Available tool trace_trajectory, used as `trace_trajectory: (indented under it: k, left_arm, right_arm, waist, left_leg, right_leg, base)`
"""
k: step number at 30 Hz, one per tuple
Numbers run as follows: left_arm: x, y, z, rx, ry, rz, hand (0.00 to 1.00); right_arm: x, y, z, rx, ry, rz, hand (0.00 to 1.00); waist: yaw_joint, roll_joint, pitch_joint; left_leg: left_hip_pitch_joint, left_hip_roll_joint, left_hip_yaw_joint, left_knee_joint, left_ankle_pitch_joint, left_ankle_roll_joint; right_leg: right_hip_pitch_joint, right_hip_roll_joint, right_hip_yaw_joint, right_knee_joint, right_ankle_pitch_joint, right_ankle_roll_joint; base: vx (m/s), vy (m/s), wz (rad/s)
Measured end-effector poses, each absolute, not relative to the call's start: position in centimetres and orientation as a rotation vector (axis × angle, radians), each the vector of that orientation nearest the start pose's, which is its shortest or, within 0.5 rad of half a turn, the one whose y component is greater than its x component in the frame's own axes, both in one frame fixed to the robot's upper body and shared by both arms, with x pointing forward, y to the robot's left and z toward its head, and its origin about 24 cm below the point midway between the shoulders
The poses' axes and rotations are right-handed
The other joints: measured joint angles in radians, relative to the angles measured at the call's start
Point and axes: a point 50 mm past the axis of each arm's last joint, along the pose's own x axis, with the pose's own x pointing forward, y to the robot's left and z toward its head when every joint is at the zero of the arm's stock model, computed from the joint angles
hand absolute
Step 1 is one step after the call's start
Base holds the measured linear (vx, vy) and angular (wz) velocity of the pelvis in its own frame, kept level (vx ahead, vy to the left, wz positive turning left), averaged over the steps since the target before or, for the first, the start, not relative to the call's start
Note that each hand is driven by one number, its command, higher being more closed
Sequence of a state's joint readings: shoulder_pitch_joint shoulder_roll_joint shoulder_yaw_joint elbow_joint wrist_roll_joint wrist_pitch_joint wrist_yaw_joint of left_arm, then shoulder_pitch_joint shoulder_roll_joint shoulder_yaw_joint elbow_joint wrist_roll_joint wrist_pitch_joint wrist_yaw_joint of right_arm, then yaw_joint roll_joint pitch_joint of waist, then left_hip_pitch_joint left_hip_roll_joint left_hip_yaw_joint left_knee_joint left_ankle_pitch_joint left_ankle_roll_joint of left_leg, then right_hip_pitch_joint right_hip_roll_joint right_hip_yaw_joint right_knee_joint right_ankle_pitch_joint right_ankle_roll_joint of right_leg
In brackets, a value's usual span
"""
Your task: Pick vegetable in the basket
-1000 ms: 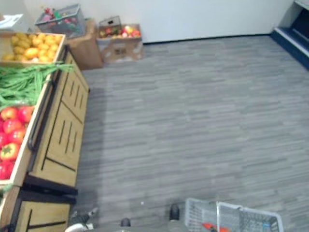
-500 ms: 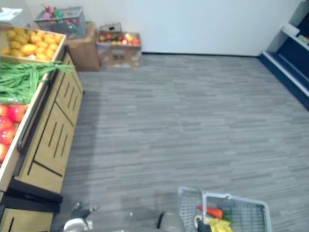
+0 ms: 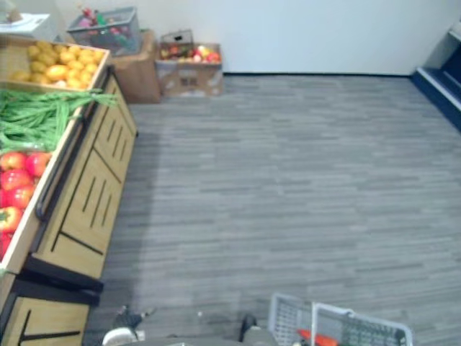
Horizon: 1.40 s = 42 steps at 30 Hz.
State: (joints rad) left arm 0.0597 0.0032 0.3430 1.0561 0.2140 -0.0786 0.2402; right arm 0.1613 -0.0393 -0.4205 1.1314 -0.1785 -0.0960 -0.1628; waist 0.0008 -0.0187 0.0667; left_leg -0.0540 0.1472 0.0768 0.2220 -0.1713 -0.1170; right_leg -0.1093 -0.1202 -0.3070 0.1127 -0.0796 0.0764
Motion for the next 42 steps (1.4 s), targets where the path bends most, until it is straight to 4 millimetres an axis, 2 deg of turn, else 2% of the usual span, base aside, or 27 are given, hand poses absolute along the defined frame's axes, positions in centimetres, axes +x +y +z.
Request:
trace_trajectory:
  k: [2,3,4,6,7,9,10,13,14,16,19,22,25,28,31,33,37,42]
  left_arm:
    - [9.9,20.6,-15.6,0.131,1.033,0.458,0.00]
    - [9.9,20.7,-15.5,0.108,1.022,0.500,0.00]
    - [9.8,20.9,-15.4,0.079,1.017,0.539,0.00]
    - [9.8,20.7,-15.3,0.042,1.007,0.573,0.00]
    - [9.9,20.8,-15.2,0.039,0.998,0.587,0.00]
    - [9.9,20.6,-15.2,0.036,0.994,0.598,0.00]
    - [9.9,20.3,-15.2,0.032,0.994,0.596,0.00]
    - [9.9,20.4,-15.2,0.037,0.988,0.598,0.00]
    - [10.0,20.5,-15.1,0.034,0.975,0.605,0.00]
    - [10.1,20.8,-15.0,0.034,0.969,0.616,0.00]
    - [9.1,20.7,-15.5,0.043,1.015,0.610,0.00]
    - [8.9,19.7,-15.9,0.144,1.058,0.489,0.00]
    - [9.2,19.1,-16.0,0.222,1.065,0.389,0.00]
    - [9.4,19.3,-15.9,0.241,1.058,0.364,0.00]
    - [9.5,20.3,-15.8,0.267,1.053,0.352,0.00]
    - [9.5,20.7,-15.7,0.286,1.050,0.340,0.00]
    - [9.6,20.5,-15.7,0.294,1.048,0.325,0.00]
    - [9.5,20.3,-15.8,0.299,1.055,0.310,0.00]
  right_arm:
    - [3.6,-22.2,-16.8,-0.079,1.212,-0.477,1.00]
    - [3.4,-22.4,-16.8,-0.089,1.217,-0.473,1.00]
    - [3.2,-22.5,-16.7,-0.094,1.221,-0.475,1.00]
    - [3.0,-22.5,-16.8,-0.099,1.226,-0.469,1.00]
    - [2.8,-22.3,-16.8,-0.101,1.228,-0.464,1.00]
    - [2.9,-22.6,-16.7,-0.107,1.218,-0.471,1.00]
    - [2.8,-22.8,-16.6,-0.108,1.213,-0.484,1.00]
    - [2.8,-22.8,-16.6,-0.084,1.210,-0.512,1.00]
    - [2.8,-22.5,-16.6,-0.071,1.211,-0.514,1.00]
    - [3.3,-22.2,-16.7,-0.064,1.202,-0.510,1.00]
    - [3.4,-22.5,-16.6,-0.063,1.193,-0.526,1.00]
    - [3.8,-23.3,-16.4,-0.083,1.179,-0.535,1.00]
    - [4.1,-23.8,-16.3,-0.094,1.174,-0.537,1.00]
    - [3.9,-23.6,-16.4,-0.088,1.190,-0.529,1.00]
    - [3.9,-22.4,-16.7,-0.081,1.200,-0.483,1.00]
    - [4.0,-22.1,-16.7,-0.083,1.200,-0.471,1.00]
    - [3.9,-22.4,-16.7,-0.100,1.205,-0.462,1.00]
    - [3.8,-22.4,-16.7,-0.103,1.210,-0.457,1.00]
  waist:
    - [0.003,0.002,0.000]
    - [0.005,0.005,0.003]
    - [0.007,0.008,0.006]
    - [0.007,0.003,0.009]
    - [0.008,-0.011,0.015]
    - [0.009,0.000,0.015]
    - [0.007,0.005,0.013]
    - [0.007,-0.001,0.015]
    - [0.008,-0.016,0.020]
    - [0.015,-0.028,0.026]
    - [0.015,-0.029,0.015]
    - [-0.015,0.004,-0.005]
    - [-0.027,0.019,-0.011]
    - [-0.026,0.021,-0.010]
    - [-0.025,-0.014,-0.008]
    - [-0.025,-0.022,-0.012]
    - [-0.026,-0.012,-0.013]
    - [-0.026,0.003,-0.016]
  left_leg:
    - [-0.066,0.001,-0.031,0.171,0.005,-0.006]
    - [-0.106,0.005,-0.048,0.285,0.025,-0.035]
    - [-0.144,0.006,-0.067,0.389,0.065,-0.034]
    - [-0.186,0.008,-0.064,0.486,0.142,-0.026]
    - [-0.211,0.013,-0.058,0.536,0.202,-0.026]
    - [-0.223,0.030,-0.034,0.569,0.223,-0.011]
    - [-0.219,0.040,-0.015,0.561,0.218,-0.005]
    - [-0.182,0.034,0.033,0.486,0.206,-0.005]
    - [-0.168,0.029,0.050,0.468,0.206,-0.005]
    - [-0.138,0.016,0.056,0.424,0.204,-0.003]
    - [-0.018,0.000,0.076,0.223,0.138,-0.003]
    - [0.080,-0.008,0.081,-0.026,0.097,-0.013]
    - [0.096,-0.011,0.076,-0.158,0.085,-0.007]
    - [0.094,-0.002,0.076,-0.174,0.019,0.006]
    - [0.093,-0.029,0.086,-0.167,0.013,0.018]
    - [0.093,-0.043,0.105,-0.167,0.009,0.026]
    - [0.093,-0.065,0.111,-0.179,0.011,0.031]
    - [0.098,-0.066,0.114,-0.185,0.014,0.033]
  right_leg:
    - [0.032,0.000,-0.002,-0.010,-0.002,-0.004]
    - [0.055,0.002,-0.001,-0.008,-0.007,-0.011]
    - [0.080,0.003,-0.001,-0.006,-0.009,-0.015]
    - [0.105,0.000,0.002,-0.007,-0.012,-0.022]
    - [0.120,-0.008,0.003,-0.012,-0.014,-0.026]
    - [0.133,-0.011,0.000,-0.021,-0.013,-0.026]
    - [0.134,-0.012,-0.004,-0.020,-0.013,-0.026]
    - [0.136,-0.023,-0.011,-0.016,-0.008,-0.021]
    - [0.137,-0.030,-0.010,-0.028,0.001,-0.018]
    - [0.144,-0.039,-0.004,-0.044,0.017,-0.019]
    - [0.147,-0.031,0.032,-0.083,0.056,-0.021]
    - [0.114,-0.010,0.031,-0.101,0.061,-0.012]
    - [0.074,0.006,0.018,-0.122,0.089,-0.004]
    - [0.076,0.015,0.014,-0.132,0.104,0.012]
    - [0.076,-0.007,0.031,-0.137,0.118,0.026]
    - [0.065,-0.019,0.050,-0.136,0.125,0.036]
    - [0.052,-0.036,0.067,-0.136,0.131,0.046]
    - [0.044,-0.028,0.071,-0.131,0.130,0.044]
  base:
    - [0.02,-0.081,0.08]
    - [0.05,-0.056,-0.02]
    - [0.05,-0.051,-0.04]
    - [0.06,-0.057,-0.05]
    - [0.08,-0.056,-0.10]
    - [0.09,-0.013,-0.06]
    - [0.09,0.026,0.07]
    - [0.11,0.036,0.18]
    - [0.06,0.038,0.05]
    - [0.07,0.056,-0.13]
    - [0.06,0.064,-0.33]
    - [0.01,0.100,-0.01]
    - [-0.07,0.102,0.14]
    - [-0.09,0.128,0.10]
    - [-0.09,0.105,-0.11]
    - [-0.05,0.099,-0.22]
    - [0.02,0.060,-0.08]
    - [0.08,0.011,-0.05]
